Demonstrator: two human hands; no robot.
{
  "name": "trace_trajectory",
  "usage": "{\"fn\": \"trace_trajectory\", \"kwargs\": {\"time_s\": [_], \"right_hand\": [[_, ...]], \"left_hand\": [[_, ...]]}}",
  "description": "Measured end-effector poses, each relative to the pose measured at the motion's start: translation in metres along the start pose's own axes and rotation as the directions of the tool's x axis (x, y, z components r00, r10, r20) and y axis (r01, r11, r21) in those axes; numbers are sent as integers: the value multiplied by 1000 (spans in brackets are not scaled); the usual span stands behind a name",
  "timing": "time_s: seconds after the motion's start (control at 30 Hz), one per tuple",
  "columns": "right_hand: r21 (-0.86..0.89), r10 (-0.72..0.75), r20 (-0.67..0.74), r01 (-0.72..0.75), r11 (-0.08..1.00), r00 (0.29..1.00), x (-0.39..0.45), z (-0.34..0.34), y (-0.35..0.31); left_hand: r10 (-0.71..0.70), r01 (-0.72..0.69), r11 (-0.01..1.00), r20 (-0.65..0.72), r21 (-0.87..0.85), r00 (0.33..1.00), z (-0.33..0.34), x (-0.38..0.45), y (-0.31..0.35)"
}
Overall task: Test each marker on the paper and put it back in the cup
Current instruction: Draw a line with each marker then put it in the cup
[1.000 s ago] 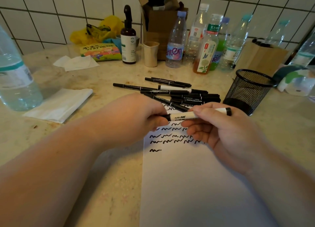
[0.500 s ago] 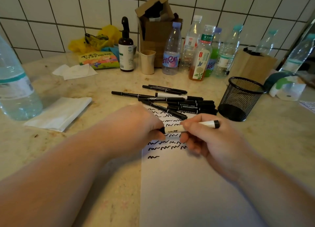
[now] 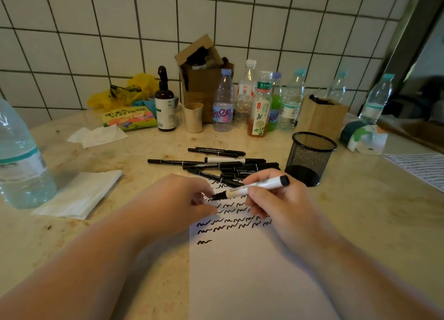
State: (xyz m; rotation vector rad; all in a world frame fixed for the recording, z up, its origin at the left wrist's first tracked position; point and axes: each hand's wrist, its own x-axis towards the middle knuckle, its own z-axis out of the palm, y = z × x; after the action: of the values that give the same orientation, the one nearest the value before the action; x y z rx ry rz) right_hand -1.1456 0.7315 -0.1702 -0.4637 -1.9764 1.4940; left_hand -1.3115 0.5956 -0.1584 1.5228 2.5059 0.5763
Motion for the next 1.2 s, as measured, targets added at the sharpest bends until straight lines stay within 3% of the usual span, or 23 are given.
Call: {"fn": "trace_trajectory", "kwargs": {"time_s": [0.23,0.37,0.43,0.6,0.73,1.2], "right_hand": [[-263,-208,-294,131,956,933,11,-40,-44],[-323,-236,-504,73,944,831,36,-71,-43],[-373,-224,-543,7,928,809,48,-83,-36],[-570,-187,-516,-172,804,836,64,-108,-22],[-610,-104,-501,-265,747,859,78,-113,-15],[-760,-35,-393,-303,575,919,83,-94,-25]], "left_hand": [[3,-3,1000,-44,1,999,2,-4,0],[-3,4,1000,-41,15,999,2,-2,3],[-14,14,1000,-36,11,999,2,-2,3],[-34,32,999,-51,-27,998,4,0,0],[-34,33,999,-49,-35,998,5,0,0],[-34,34,999,-26,-25,999,3,-4,5]]}}
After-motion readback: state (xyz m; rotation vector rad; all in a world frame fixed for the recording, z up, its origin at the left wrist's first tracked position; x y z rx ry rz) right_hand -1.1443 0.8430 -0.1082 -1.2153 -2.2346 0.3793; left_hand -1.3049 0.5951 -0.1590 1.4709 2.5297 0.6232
